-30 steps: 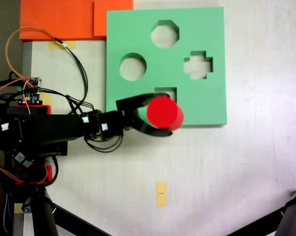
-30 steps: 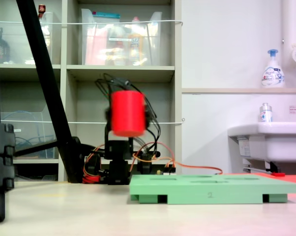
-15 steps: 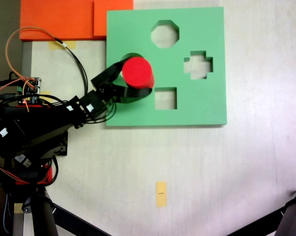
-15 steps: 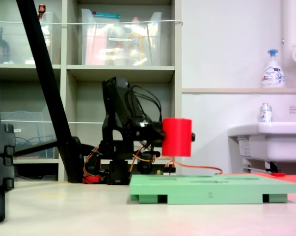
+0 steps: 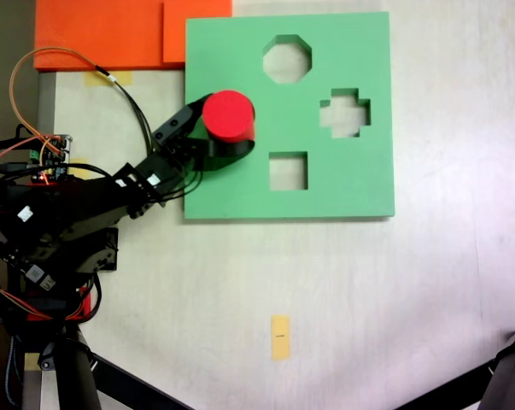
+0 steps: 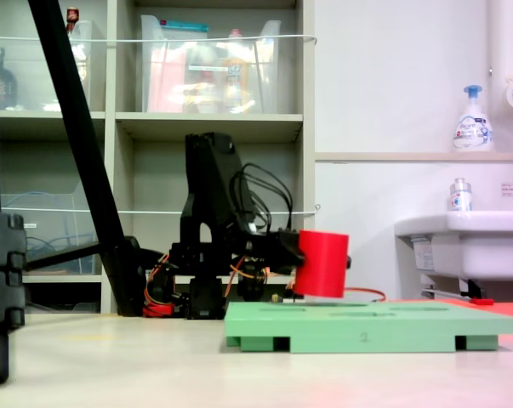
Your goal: Put the cylinder block into the corresponding hole
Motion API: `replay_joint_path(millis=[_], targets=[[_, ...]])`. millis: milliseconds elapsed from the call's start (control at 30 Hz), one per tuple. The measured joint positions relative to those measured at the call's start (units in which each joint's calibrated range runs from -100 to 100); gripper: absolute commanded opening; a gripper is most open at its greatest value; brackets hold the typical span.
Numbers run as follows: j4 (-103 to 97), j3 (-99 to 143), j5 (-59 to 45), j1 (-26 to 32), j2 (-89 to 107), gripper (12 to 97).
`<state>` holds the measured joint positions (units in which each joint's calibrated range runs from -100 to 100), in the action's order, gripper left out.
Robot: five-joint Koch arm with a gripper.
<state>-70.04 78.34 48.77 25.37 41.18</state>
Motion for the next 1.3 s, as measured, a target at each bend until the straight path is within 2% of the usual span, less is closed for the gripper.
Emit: replay_joint_path(millis=[467, 1300], targets=[[-1.7, -5.7, 0.4, 3.0, -11.6, 38.9], [-3.5, -7.1, 0.6, 1.7, -16.3, 39.9]])
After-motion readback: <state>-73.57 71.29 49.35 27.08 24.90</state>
